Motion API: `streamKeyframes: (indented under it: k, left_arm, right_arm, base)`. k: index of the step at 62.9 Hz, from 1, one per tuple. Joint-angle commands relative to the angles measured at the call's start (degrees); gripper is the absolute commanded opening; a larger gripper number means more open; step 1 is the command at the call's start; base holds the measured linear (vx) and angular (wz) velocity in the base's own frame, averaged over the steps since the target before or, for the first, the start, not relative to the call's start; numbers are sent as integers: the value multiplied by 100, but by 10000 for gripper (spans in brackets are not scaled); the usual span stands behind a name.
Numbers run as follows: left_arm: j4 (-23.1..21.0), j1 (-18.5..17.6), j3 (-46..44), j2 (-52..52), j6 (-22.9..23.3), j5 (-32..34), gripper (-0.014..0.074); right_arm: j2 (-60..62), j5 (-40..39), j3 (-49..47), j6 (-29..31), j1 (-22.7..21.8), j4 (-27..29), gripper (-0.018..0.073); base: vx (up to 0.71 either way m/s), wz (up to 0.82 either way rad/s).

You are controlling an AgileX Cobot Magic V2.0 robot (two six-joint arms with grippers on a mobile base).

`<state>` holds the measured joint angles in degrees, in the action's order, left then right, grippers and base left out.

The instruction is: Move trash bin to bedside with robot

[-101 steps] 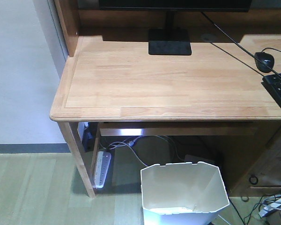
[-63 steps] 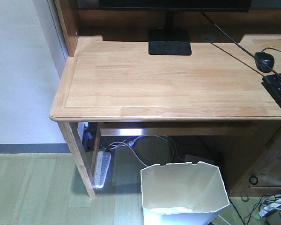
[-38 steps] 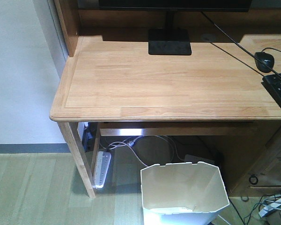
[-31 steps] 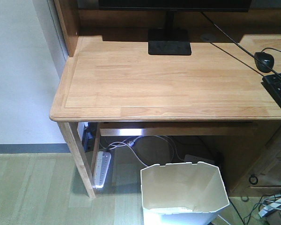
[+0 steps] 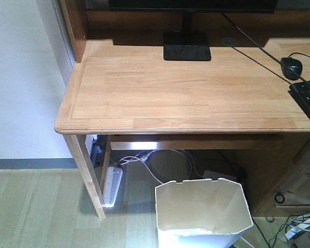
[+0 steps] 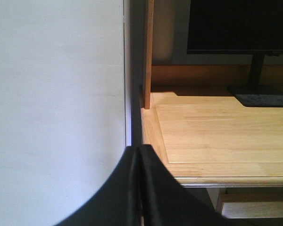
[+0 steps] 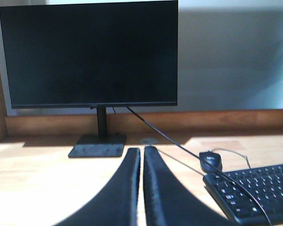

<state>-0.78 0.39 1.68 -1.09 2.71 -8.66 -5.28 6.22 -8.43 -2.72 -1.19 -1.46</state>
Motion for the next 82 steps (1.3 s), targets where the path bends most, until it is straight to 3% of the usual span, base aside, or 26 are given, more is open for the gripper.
streamKeyframes:
  k: [1, 14, 25, 37, 49, 64, 71, 82]
  left_arm:
    - [-17, -17, 158, -56, 52, 447, -6]
    - [-17, -17, 158, -56, 52, 447, -6]
    - [-17, -17, 158, -56, 52, 447, -6]
    - [-17, -17, 158, -56, 52, 447, -6]
    - [-17, -17, 158, -56, 52, 447, -6]
    - [-17, -17, 158, -56, 52, 447, -6]
    - [-17, -17, 158, -56, 52, 447, -6]
    - [-17, -17, 158, -56, 52, 447, -6]
  right_arm:
    - [-626, 117, -568, -11, -7, -23, -7]
    - [-1945, 930, -1041, -54, -7, 30, -7]
    - [-2551, 959, -1047, -27, -7, -54, -7]
    - [-2687, 914, -1047, -138, -7, 377, -7]
    - [-2687, 719, -1047, -46, -7, 352, -7]
    - [-2711, 1167, -1047, -46, -7, 310, 3]
    - [-2829, 1369, -1047, -9, -7, 310, 50]
    - [-3132, 1490, -1052, 65, -7, 310, 228]
  base:
    - [0, 0]
    - [0, 0]
    - [0, 0]
    - [0, 0]
    - [0, 0]
    - [0, 0]
    - [0, 0]
    - [0, 0]
